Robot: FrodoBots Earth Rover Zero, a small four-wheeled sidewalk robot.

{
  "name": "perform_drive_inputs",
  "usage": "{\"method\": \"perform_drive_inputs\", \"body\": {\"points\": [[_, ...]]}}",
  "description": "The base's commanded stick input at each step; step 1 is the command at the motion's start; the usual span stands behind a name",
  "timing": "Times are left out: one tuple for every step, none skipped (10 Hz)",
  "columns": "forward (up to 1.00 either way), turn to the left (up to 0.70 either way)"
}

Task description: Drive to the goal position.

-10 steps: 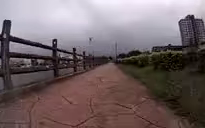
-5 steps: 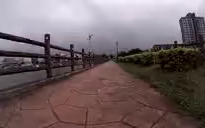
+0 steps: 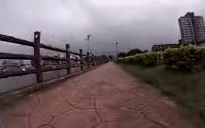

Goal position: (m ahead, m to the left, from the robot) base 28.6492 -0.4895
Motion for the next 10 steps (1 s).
{"method": "perform_drive_inputs", "body": {"points": [[1.0,0.0],[1.0,0.0],[1.0,0.0],[1.0,0.0],[1.0,0.0],[1.0,0.0],[1.0,0.0],[1.0,0.0],[1.0,0.0],[1.0,0.0]]}}
